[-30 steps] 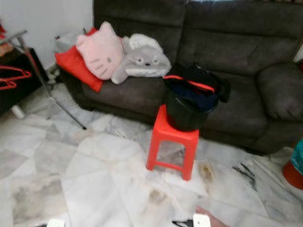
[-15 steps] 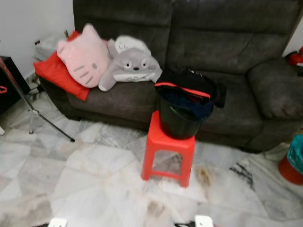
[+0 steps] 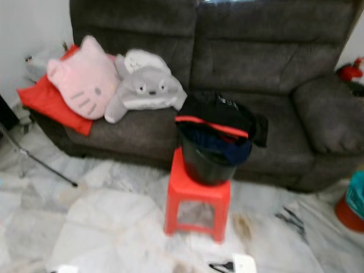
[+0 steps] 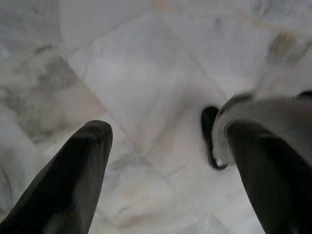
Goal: Hang hanger
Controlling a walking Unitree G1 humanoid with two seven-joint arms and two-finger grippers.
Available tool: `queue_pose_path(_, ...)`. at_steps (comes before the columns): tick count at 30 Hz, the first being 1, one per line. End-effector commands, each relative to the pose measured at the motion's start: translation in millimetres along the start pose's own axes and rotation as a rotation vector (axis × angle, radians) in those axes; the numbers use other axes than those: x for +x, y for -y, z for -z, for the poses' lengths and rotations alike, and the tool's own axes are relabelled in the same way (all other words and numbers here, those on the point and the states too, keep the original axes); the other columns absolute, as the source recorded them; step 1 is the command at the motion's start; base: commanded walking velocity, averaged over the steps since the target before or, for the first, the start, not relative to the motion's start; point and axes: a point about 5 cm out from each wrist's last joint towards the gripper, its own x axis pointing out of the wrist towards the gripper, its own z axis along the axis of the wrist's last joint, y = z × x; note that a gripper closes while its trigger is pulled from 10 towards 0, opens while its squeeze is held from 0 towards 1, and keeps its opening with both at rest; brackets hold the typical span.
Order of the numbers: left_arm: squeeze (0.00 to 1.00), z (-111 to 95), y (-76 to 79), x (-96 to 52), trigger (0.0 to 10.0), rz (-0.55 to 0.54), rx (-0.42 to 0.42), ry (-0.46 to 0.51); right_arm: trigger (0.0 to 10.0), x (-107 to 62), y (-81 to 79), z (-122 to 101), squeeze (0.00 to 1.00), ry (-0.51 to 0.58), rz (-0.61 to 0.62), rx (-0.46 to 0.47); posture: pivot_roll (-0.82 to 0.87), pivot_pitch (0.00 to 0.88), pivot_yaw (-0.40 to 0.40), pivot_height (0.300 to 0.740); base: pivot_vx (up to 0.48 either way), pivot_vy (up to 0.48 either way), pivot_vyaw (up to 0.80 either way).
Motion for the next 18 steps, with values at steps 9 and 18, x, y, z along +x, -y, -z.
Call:
queue_pose_path(9, 0.0, 2, -9.3, -1.1, 10.0, -0.021, 0.032, -0.008, 10.0, 0.5, -8.3, -3, 0.0, 0.028, 0.008, 0.026, -0.07, 0.01, -0.005, 0.74, 0.165, 0.0, 0.0)
queue_pose_path(18, 0.0, 1, -10.3, -0.9, 10.0, -0.02, 0.036, -0.005, 10.0, 0.9, 7.1, -33, 0.0, 0.185, 0.089, 0.056, -0.09, 0.026, 0.0, 0.74, 0.0, 0.0, 0.0)
